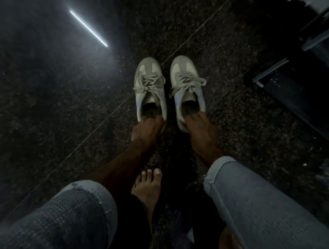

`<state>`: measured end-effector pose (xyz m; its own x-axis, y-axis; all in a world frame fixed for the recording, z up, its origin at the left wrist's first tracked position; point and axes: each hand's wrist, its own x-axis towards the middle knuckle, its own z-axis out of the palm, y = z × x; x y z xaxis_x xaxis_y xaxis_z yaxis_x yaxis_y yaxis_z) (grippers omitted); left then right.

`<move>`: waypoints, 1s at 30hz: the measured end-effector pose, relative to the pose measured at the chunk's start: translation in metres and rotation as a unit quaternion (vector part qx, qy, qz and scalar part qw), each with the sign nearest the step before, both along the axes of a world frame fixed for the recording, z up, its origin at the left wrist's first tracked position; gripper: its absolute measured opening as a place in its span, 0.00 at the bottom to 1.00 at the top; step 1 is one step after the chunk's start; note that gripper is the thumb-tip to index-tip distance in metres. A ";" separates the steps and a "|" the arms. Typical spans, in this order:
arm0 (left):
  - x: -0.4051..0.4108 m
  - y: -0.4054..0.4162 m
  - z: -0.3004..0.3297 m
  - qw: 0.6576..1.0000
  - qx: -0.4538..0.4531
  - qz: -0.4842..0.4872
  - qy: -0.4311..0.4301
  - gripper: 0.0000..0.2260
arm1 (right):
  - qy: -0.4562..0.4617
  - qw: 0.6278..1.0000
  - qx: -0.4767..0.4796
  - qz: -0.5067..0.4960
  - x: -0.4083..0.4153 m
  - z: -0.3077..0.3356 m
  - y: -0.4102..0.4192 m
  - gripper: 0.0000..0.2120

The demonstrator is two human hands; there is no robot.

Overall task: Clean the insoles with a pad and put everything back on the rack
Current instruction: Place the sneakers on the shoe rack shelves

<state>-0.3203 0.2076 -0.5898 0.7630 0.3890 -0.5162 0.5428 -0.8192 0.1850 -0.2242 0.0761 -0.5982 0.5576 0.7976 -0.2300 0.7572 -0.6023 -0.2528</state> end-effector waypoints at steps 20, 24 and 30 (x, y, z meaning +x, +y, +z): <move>0.001 -0.044 0.321 0.967 -0.001 -0.071 -0.244 0.21 | -0.037 0.997 0.019 -0.064 -0.019 0.323 -0.038 0.12; 0.009 -0.052 0.377 0.958 0.017 -0.096 -0.271 0.17 | -0.073 0.995 -0.019 -0.069 -0.019 0.395 -0.055 0.14; 0.026 -0.085 0.476 0.952 0.064 -0.090 -0.286 0.10 | -0.131 0.986 0.026 -0.102 -0.017 0.496 -0.087 0.16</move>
<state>-0.2942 0.1225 -0.1137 0.9652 0.2571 0.0468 0.2319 -0.9253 0.3002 -0.2408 -0.0105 -0.1020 0.7418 0.6703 -0.0189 0.6657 -0.7396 -0.0991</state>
